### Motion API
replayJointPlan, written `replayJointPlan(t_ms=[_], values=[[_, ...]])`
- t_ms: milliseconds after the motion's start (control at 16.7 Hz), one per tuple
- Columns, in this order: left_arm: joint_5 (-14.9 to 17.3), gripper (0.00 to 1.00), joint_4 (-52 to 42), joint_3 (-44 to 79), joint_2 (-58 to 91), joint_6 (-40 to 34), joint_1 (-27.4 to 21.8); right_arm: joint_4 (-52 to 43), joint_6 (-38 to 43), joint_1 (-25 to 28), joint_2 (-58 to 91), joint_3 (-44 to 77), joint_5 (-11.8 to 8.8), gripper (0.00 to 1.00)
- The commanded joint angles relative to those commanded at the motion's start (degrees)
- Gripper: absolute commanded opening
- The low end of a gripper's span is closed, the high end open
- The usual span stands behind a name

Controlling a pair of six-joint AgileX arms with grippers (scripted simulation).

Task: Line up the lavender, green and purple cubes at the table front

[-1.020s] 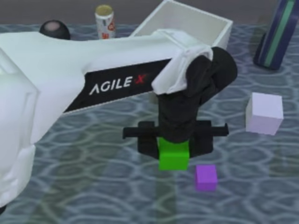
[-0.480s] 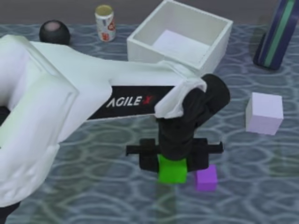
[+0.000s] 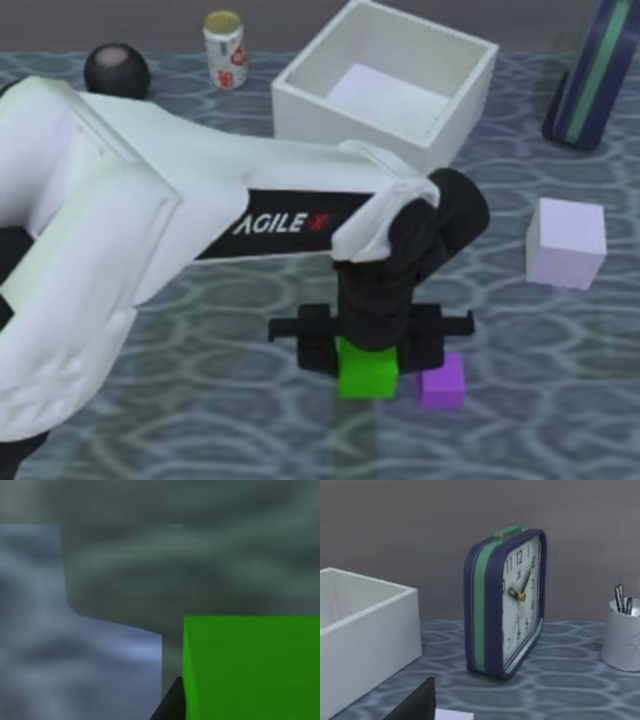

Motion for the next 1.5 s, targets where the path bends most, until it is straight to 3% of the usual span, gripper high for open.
replayJointPlan(t_ms=[600,1200,1500], values=[[0.0,0.98,0.0,0.0,0.0,0.0,0.0,0.0,0.0,0.0,0.0,0.0,0.0,1.0],[0.0,1.0,-0.21,0.19,-0.08,-0.05,0.01,0.0,0.0,0.0,0.0,0.0,0.0,1.0],[-0.08,1.0,-9.48,5.68,-3.0,-0.24,0.42,0.0,0.0,0.0,0.0,0.0,0.0,1.0]])
